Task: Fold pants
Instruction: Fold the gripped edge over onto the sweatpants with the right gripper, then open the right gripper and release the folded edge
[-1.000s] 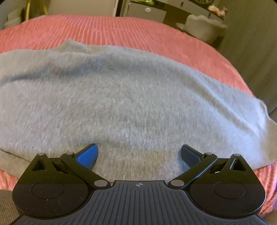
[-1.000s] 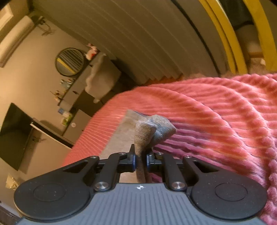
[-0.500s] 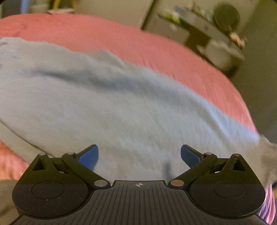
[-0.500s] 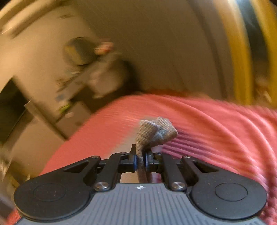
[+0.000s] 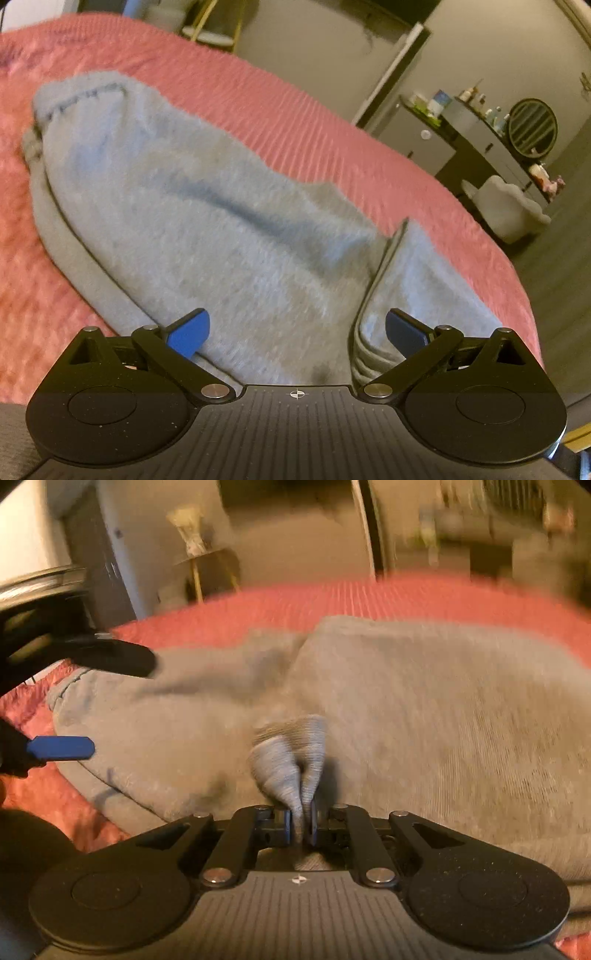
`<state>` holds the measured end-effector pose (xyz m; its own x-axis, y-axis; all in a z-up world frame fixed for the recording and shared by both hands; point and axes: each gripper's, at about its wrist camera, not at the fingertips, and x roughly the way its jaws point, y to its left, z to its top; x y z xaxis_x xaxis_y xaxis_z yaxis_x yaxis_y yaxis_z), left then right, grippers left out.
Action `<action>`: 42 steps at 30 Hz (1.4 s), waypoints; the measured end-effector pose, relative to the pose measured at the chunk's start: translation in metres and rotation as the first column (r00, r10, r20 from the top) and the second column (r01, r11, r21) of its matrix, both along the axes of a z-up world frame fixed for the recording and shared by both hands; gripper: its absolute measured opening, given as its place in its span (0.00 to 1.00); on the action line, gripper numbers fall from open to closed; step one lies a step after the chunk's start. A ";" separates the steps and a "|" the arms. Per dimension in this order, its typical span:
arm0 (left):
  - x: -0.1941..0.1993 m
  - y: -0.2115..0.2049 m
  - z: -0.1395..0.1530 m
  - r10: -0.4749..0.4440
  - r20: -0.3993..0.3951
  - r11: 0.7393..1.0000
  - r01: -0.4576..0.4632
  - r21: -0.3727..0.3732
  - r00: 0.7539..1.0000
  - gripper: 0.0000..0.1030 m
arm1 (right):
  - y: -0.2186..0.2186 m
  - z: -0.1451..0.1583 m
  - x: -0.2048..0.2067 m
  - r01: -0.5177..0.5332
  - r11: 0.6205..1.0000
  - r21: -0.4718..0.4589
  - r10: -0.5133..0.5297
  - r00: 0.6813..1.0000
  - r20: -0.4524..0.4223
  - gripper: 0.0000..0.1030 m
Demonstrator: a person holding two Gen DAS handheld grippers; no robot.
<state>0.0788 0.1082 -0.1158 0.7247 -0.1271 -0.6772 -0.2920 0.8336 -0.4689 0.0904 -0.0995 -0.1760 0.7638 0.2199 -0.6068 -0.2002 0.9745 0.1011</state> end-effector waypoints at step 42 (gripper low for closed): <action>0.031 -0.124 -0.039 -0.433 -0.168 0.854 0.463 0.238 0.886 1.00 | -0.151 0.015 -0.108 0.480 0.550 0.684 -0.423 0.866 -0.268 0.83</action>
<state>0.1102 -0.0159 -0.1550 0.5560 -0.2270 -0.7996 0.1083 0.9736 -0.2011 -0.0172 -0.2501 -0.1614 0.8530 0.2351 -0.4660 0.2800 0.5474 0.7887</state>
